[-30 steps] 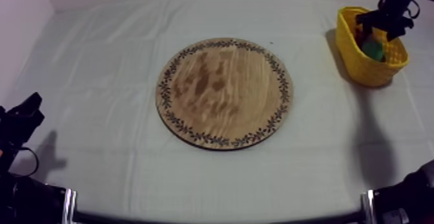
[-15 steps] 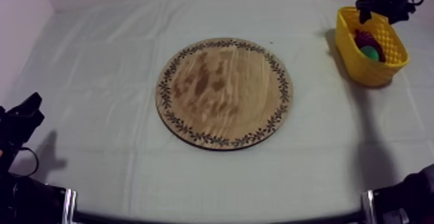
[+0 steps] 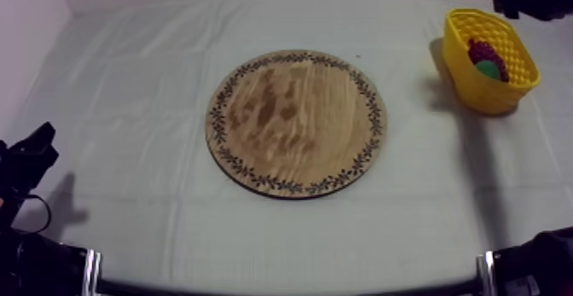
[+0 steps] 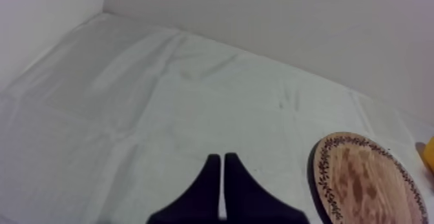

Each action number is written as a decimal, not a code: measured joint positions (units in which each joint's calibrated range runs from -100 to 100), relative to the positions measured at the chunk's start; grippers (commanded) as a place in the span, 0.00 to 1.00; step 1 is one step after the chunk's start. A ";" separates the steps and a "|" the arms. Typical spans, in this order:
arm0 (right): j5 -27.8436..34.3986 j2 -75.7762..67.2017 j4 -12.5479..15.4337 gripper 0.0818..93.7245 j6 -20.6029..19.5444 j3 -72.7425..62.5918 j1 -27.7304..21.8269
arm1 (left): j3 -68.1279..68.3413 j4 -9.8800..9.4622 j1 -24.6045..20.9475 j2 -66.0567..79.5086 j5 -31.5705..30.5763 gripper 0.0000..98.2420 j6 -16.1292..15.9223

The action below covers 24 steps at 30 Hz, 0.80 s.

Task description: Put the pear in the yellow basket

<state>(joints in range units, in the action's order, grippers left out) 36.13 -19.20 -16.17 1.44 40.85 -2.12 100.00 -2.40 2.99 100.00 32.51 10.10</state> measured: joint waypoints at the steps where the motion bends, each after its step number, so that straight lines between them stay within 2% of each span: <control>1: -1.48 -2.88 0.37 0.53 0.32 2.06 0.12 | 0.00 0.00 0.00 0.00 0.00 0.00 0.00; 5: -5.91 -14.12 3.09 0.51 2.70 12.76 0.64 | 0.00 0.00 0.00 0.00 0.00 0.00 0.00; 12: -7.76 -35.06 10.24 0.46 9.71 30.55 0.28 | 0.00 0.00 0.00 0.00 0.00 0.00 0.00; 18: -4.93 -51.19 14.77 0.27 14.06 44.21 0.16 | 0.00 0.00 0.00 0.00 0.00 0.00 0.00; 24: 1.45 -65.71 16.95 0.07 13.38 53.76 0.88 | 0.00 0.00 0.00 0.00 0.00 0.00 0.00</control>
<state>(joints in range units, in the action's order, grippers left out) 37.58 -84.91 0.77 14.81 94.61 -1.24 100.00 -2.40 2.99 100.00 32.51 10.10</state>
